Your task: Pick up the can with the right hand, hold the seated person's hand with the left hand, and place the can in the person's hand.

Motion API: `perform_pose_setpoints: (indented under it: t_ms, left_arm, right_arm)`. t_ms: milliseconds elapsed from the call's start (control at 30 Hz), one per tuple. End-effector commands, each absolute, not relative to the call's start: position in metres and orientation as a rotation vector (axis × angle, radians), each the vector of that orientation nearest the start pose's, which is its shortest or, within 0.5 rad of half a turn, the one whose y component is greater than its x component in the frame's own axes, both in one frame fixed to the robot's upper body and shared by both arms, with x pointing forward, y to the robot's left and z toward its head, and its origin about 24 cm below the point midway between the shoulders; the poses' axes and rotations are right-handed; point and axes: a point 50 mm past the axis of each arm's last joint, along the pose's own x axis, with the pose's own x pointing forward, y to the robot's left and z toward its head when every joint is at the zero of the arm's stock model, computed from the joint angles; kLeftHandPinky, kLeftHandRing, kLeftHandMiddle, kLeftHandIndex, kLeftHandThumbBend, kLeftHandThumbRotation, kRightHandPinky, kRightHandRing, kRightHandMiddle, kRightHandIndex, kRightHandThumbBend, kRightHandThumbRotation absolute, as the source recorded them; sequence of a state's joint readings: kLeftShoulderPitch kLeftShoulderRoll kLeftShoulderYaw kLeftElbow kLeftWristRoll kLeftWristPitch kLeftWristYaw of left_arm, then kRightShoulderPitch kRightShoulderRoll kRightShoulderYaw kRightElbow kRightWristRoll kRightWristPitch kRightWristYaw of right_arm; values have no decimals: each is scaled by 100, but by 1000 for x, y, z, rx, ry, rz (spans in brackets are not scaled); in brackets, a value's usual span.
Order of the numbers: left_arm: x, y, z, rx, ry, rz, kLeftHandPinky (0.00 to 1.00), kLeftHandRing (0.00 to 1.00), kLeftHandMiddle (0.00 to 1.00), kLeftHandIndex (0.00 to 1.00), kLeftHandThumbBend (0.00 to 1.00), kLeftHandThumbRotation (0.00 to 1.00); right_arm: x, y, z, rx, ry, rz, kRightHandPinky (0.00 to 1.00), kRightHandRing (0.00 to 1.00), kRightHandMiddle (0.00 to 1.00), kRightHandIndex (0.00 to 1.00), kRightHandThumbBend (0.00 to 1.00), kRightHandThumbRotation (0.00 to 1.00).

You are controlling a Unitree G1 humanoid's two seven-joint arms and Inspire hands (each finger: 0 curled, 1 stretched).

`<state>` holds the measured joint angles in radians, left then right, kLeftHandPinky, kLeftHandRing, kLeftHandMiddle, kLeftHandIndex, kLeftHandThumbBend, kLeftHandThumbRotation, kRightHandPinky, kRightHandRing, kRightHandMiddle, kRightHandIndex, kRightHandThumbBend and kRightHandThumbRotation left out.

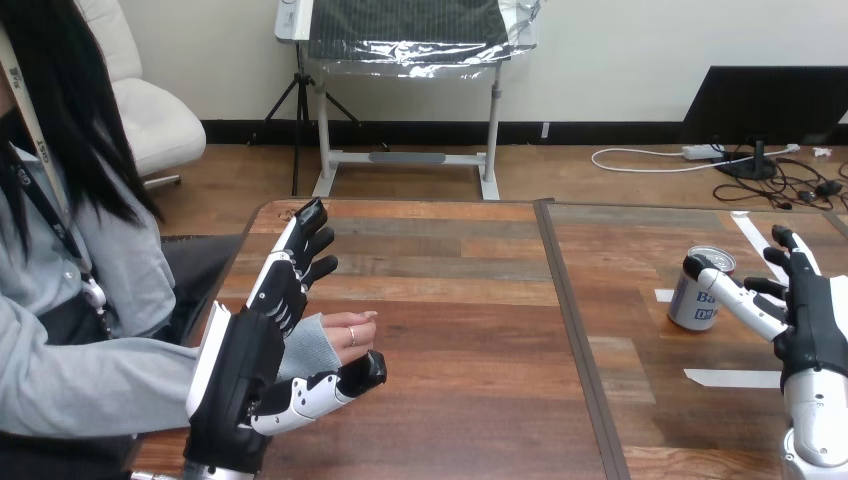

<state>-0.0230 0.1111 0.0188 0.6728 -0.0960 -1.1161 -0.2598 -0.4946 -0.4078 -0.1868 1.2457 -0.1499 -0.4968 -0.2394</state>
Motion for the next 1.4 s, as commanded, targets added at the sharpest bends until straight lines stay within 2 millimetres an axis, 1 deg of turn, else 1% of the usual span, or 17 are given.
perform_pose_setpoints:
  t_ms: [0,100,200,400,500,600,700,733,800,900,967,1100,1200,1233,1267,1300,1367]
  left_arm:
    - [227,173,20,110,-540,-189,88,94,96,95,100,51]
    - [226,173,20,114,-540,-188,87,94,96,94,100,51]
    - [226,173,20,112,-541,-189,87,94,96,94,100,51]
    - [227,172,20,115,-543,-189,87,94,96,94,100,51]
    - [227,172,20,115,-544,-187,87,93,96,94,100,51]
    - [227,172,21,116,-547,-188,86,93,96,94,100,51]
    - [227,172,21,115,-549,-190,86,93,95,94,100,51]
    - [227,172,21,113,-550,-191,86,93,95,94,100,51]
    - [227,172,21,109,-550,-192,86,93,95,94,100,50]
    - [226,172,21,106,-549,-192,86,93,95,94,100,50]
    - [226,172,21,106,-548,-192,86,93,95,94,100,50]
    - [226,172,21,107,-551,-192,86,93,95,94,100,50]
    - [226,172,21,105,-552,-191,86,93,95,94,100,50]
    - [226,172,21,105,-552,-190,86,93,95,94,100,50]
    - [226,172,21,104,-552,-190,86,93,95,94,100,50]
    - [226,172,21,103,-552,-190,86,93,95,94,100,50]
    - [226,172,21,102,-553,-189,86,93,95,94,100,50]
  right_arm:
    - [316,-301,31,-427,87,-419,48,60,89,94,100,51]
    - [316,-301,30,-425,97,-418,45,59,89,94,100,50]
    - [316,-301,29,-424,108,-413,47,61,89,94,100,50]
    - [316,-301,27,-439,134,-402,57,71,90,95,100,50]
    - [316,-301,27,-446,143,-396,55,69,90,95,100,51]
    - [317,-301,26,-460,155,-388,56,71,90,95,100,51]
    - [317,-301,25,-467,166,-385,54,67,91,95,100,52]
    - [317,-301,25,-466,168,-384,48,58,90,96,100,53]
    - [317,-301,25,-470,176,-383,43,52,90,96,100,53]
    - [317,-301,24,-476,187,-381,43,55,90,96,100,54]
    - [318,-301,24,-473,190,-379,46,60,90,96,100,54]
    - [319,-301,23,-453,216,-379,46,60,86,96,100,55]
    - [320,-300,23,-447,222,-380,39,48,76,96,100,54]
    - [320,-300,23,-453,225,-380,35,42,68,96,100,54]
    - [320,-300,23,-457,227,-381,29,34,56,96,100,54]
    - [321,-300,23,-467,229,-368,27,31,51,96,100,54]
    - [321,-300,24,-477,231,-351,32,44,52,97,100,54]
